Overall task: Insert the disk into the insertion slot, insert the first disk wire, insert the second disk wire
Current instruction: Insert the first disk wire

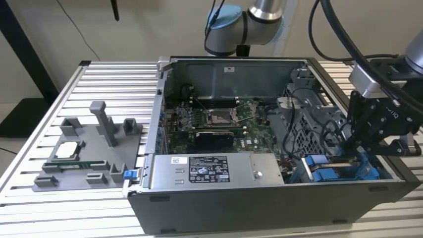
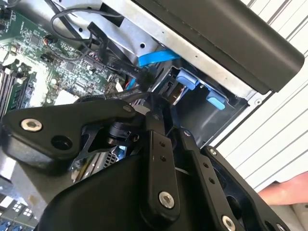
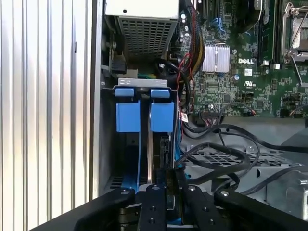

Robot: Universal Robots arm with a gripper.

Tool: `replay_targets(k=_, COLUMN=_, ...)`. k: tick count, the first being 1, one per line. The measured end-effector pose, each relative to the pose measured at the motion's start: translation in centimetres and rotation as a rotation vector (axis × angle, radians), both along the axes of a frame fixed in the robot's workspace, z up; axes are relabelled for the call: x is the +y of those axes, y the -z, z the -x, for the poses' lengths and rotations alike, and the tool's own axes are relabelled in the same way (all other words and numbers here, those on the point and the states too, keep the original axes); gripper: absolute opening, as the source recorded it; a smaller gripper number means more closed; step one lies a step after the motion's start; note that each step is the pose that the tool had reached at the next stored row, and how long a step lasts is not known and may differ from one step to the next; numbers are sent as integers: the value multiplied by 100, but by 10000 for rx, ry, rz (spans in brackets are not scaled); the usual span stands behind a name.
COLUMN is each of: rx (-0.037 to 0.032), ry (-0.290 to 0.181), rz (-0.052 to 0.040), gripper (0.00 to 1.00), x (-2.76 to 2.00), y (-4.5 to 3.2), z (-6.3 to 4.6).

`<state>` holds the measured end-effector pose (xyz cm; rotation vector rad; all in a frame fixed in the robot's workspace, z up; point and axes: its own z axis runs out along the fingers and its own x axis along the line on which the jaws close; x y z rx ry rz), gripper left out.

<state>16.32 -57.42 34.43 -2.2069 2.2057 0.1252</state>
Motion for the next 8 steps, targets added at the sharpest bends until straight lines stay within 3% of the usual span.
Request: replay_targets(k=8, rx=-21, ry=57, rz=3, gripper=0, x=0, y=41, z=-29)
